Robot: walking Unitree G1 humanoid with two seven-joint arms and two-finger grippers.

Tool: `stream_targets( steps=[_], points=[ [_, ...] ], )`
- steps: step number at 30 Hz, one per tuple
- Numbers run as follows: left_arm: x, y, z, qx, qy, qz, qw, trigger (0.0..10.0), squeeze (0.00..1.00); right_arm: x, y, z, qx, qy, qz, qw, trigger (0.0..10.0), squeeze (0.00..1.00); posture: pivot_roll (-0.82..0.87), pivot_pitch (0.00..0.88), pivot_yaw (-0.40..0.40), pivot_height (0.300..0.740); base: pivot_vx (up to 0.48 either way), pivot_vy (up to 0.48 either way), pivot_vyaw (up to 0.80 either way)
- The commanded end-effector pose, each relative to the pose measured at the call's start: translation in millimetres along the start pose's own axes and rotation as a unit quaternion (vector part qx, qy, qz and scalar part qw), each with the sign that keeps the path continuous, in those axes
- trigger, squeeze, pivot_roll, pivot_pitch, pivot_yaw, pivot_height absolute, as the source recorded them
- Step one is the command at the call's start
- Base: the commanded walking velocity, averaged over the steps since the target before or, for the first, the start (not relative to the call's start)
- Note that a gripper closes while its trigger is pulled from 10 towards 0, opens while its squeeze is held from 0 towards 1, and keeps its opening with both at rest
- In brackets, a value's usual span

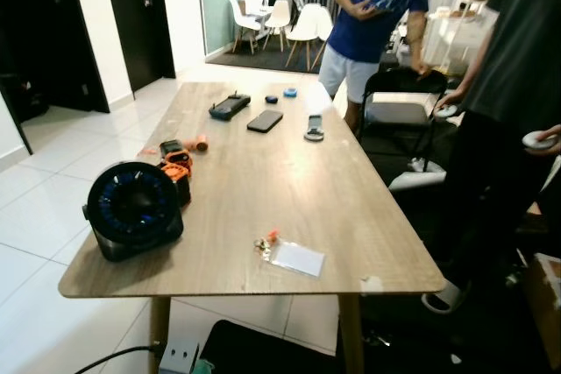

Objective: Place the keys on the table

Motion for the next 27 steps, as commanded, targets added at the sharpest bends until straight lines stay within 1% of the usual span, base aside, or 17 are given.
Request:
stream_targets(
  steps=[1, 12, 14, 19, 21, 23, 24, 25, 26, 27],
  points=[
    [-2.3, 1.9, -5.1, 0.002, 0.008, 0.004, 1.000, 10.0, 0.00, -2.1, -3.7, -5.6, 0.004, 0.013, -0.008, 1.000, 10.0, 0.00, 0.05, 0.049, 0.027, 0.740, 0.000, 0.000, 0.00],
    [-2.5, 2.7, -4.3, 0.004, 0.003, 0.007, 1.000, 10.0, 0.00, -2.6, -5.0, -6.5, 0.006, 0.015, -0.012, 1.000, 10.0, 0.00, 0.05, 0.045, 0.029, 0.740, 0.000, 0.000, 0.00],
    [-1.9, 1.9, -3.7, 0.012, 0.004, 0.008, 1.000, 10.0, 0.00, -2.6, -5.5, -6.5, 0.005, 0.015, -0.013, 1.000, 10.0, 0.00, 0.05, 0.046, 0.028, 0.740, 0.000, 0.000, 0.00],
    [-2.1, -0.2, -4.7, 0.009, 0.006, 0.003, 1.000, 10.0, 0.00, -2.7, -6.0, -6.7, 0.005, 0.016, -0.014, 1.000, 10.0, 0.00, 0.05, 0.046, 0.029, 0.740, 0.000, 0.000, 0.00],
    [-2.8, -1.6, -3.9, 0.007, -0.004, -0.002, 1.000, 10.0, 0.00, -3.8, -8.3, -8.7, 0.006, 0.021, -0.019, 1.000, 10.0, 0.00, 0.05, 0.046, 0.029, 0.740, 0.000, 0.000, 0.00],
    [-4.7, -2.2, -2.3, 0.007, -0.022, -0.009, 1.000, 10.0, 0.00, -6.5, -13.4, -12.0, 0.011, 0.024, -0.028, 0.999, 10.0, 0.00, 0.04, 0.042, 0.031, 0.740, 0.000, 0.000, 0.00],
    [-4.7, -2.2, -2.3, 0.007, -0.022, -0.009, 1.000, 10.0, 0.00, -6.5, -13.4, -12.0, 0.011, 0.024, -0.028, 0.999, 10.0, 0.00, 0.04, 0.042, 0.031, 0.740, 0.000, 0.000, 0.00],
    [-8.1, -1.1, -0.6, 0.010, -0.046, -0.019, 0.999, 10.0, 0.00, -11.5, -23.2, -15.9, 0.014, 0.025, -0.043, 0.999, 10.0, 0.00, 0.04, 0.040, 0.035, 0.740, 0.000, 0.000, 0.00],
    [-9.2, -0.6, -0.1, 0.011, -0.053, -0.022, 0.998, 10.0, 0.00, -13.2, -26.4, -16.9, 0.014, 0.025, -0.048, 0.998, 10.0, 0.00, 0.04, 0.040, 0.035, 0.740, 0.000, 0.000, 0.00],
    [-12.0, 0.2, 1.2, 0.015, -0.070, -0.033, 0.997, 10.0, 0.00, -17.2, -34.8, -18.8, 0.011, 0.025, -0.062, 0.998, 10.0, 0.00, 0.03, 0.039, 0.037, 0.740, 0.000, 0.000, 0.00]
  ],
)
Point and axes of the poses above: a point about 5 cm out from each wrist's last joint towards the gripper, its own x axis pointing out of the wrist towards the gripper, its own z axis along the axis of the wrist's last joint, y = z × x, the point moved 2 cm from there along x, pointing out of the wrist towards the gripper, and after that the axes turned 15 degrees about x, right-handed, at the moved point
